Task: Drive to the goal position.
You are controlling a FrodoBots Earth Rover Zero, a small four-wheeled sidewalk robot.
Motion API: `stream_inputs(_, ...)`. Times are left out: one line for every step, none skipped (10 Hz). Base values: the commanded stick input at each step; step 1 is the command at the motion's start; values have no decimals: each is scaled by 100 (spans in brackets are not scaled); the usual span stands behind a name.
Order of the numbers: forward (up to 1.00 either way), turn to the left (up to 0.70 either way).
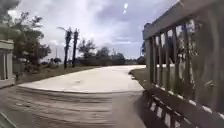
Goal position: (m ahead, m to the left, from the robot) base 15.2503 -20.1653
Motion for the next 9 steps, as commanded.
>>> stream_inputs(85, 0)
stream_inputs(85, 0)
stream_inputs(85, 0)
stream_inputs(85, 0)
stream_inputs(85, 0)
stream_inputs(85, 0)
stream_inputs(85, 0)
stream_inputs(85, 0)
stream_inputs(85, 0)
